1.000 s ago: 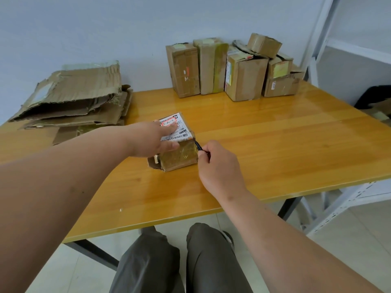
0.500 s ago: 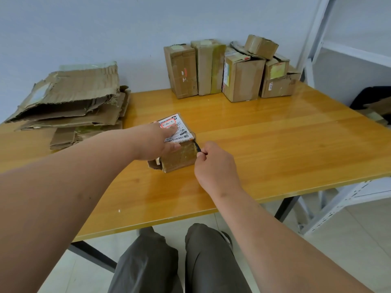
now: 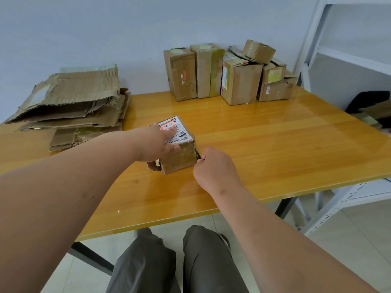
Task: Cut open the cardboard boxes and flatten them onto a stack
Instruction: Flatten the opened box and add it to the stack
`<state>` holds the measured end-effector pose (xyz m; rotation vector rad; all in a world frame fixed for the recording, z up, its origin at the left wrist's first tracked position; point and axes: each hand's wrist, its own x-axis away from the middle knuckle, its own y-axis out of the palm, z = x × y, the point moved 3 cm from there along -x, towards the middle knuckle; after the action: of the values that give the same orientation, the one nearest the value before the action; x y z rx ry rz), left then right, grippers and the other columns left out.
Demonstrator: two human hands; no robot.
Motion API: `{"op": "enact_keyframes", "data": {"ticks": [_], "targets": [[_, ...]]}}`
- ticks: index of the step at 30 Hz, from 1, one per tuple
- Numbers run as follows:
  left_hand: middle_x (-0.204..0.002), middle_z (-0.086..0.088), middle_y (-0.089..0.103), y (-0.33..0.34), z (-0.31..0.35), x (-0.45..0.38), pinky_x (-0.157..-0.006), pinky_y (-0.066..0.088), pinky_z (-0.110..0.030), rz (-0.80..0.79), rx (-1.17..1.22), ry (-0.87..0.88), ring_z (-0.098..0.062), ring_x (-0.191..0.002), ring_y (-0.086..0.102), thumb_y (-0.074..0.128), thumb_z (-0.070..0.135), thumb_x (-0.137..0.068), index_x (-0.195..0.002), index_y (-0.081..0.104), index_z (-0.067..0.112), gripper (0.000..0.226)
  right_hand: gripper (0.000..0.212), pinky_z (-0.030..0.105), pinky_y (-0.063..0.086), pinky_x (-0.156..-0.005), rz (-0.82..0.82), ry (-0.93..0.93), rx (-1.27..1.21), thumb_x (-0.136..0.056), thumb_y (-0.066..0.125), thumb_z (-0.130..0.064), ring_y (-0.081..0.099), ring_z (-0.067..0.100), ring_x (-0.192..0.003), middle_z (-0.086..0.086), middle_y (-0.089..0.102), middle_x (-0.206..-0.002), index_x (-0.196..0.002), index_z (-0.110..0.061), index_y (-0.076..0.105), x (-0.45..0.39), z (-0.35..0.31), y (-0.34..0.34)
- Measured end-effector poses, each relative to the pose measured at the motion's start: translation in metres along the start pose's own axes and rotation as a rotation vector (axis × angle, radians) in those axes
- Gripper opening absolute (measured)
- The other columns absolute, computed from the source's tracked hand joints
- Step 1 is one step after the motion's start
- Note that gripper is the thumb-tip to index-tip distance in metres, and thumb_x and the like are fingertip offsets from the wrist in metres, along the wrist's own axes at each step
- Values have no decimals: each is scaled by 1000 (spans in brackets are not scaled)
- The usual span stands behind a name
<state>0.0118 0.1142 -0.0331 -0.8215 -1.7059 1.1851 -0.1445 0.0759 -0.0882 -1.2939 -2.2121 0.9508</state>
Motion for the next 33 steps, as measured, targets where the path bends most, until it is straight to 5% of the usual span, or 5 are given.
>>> {"op": "enact_keyframes", "data": {"ticks": [9, 19, 25, 28, 33], "targets": [[-164, -11, 10, -1, -6, 4, -113, 31, -42, -30, 28, 8, -35, -144, 29, 29, 57, -99, -155, 2, 39, 65, 17, 27, 40, -49, -191, 88, 121, -82, 45, -2, 56, 21, -63, 5, 55, -71, -72, -15, 49, -1, -3, -5], [-164, -10, 10, -1, -6, 2, -111, 34, -43, -39, 53, 9, -35, -142, 32, 29, 58, -99, -155, 3, 41, 65, 16, 29, 29, -50, -60, -3, 37, -93, 41, -13, 45, 16, -63, 1, 51, -75, -78, -18, 44, 0, 5, -1], [-165, -8, 3, -3, -10, 5, -112, 31, -43, -57, 47, 40, -35, -144, 30, 28, 57, -99, -154, 0, 42, 63, 17, 30, 49, -58, -255, 55, 135, -80, 40, -3, 64, 23, -63, 8, 64, -73, -84, -15, 51, -6, 5, -8], [-165, 2, -2, -1, -20, 8, -113, 29, -42, -78, 136, 84, -33, -146, 25, 36, 54, -99, -152, 5, 48, 62, 14, 31, 45, -56, -294, 45, 16, -83, 40, -5, 58, 20, -51, 14, 68, -78, -84, -13, 52, -9, 9, -14], [-160, 25, 7, -4, -45, 18, -117, 22, -41, -137, 351, 117, -21, -147, 21, 54, 7, -96, -141, 32, 59, 72, 12, 28, 37, -48, -216, 107, -300, -99, 40, -14, 48, 21, -54, 13, 58, -78, -101, -16, 53, -18, 19, -26]]}}
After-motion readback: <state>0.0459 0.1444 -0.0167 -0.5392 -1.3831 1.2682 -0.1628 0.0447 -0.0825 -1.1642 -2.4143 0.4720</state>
